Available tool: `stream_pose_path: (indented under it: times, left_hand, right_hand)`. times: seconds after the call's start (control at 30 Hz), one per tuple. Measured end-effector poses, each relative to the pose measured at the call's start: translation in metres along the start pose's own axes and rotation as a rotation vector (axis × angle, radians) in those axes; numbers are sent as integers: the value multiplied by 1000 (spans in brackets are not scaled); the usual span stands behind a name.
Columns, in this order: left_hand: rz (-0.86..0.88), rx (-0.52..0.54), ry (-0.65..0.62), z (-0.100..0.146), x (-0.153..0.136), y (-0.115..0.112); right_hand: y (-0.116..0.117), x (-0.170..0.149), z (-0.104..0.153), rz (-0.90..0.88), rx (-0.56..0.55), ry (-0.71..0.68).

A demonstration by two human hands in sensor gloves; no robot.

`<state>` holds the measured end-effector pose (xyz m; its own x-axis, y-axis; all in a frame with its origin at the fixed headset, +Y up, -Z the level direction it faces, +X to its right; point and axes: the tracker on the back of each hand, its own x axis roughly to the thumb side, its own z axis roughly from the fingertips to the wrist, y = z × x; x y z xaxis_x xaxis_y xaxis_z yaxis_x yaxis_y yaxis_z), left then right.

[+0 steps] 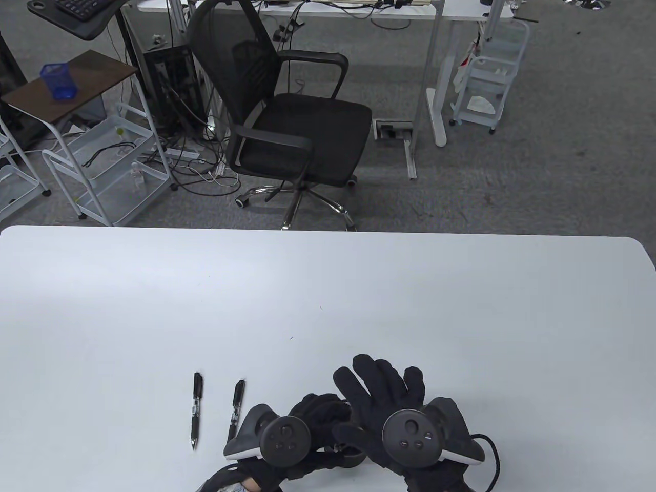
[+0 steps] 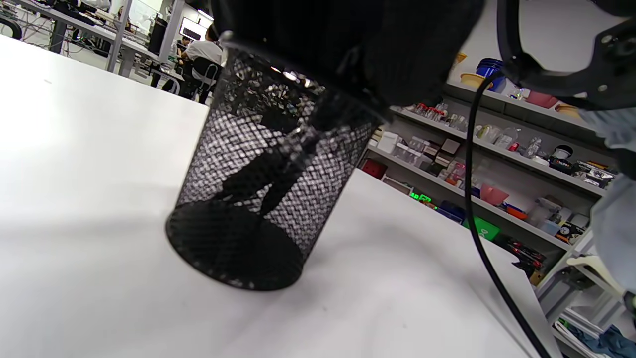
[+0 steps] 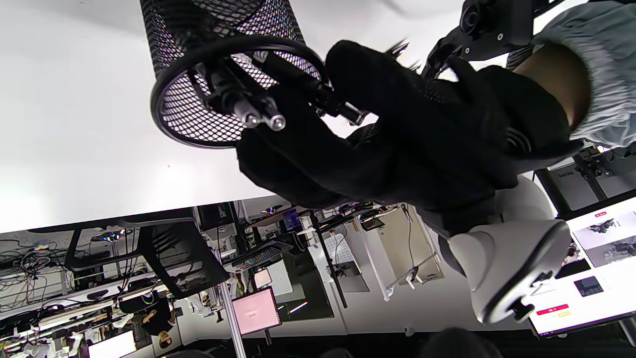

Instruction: Press to open click pens

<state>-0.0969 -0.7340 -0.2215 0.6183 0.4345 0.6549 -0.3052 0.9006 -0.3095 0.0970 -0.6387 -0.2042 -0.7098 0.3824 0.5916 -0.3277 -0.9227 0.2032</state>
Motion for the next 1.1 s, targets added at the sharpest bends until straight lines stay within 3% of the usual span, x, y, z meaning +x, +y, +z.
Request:
stream_pose_path:
  times: [0.57, 1.1]
  left_hand:
    - [27, 103, 46, 4, -9, 6]
    - [158, 99, 32, 7, -18, 16]
  right_hand:
    - [1, 0, -1, -2, 6, 4]
    - [0, -1, -1, -5, -3, 4]
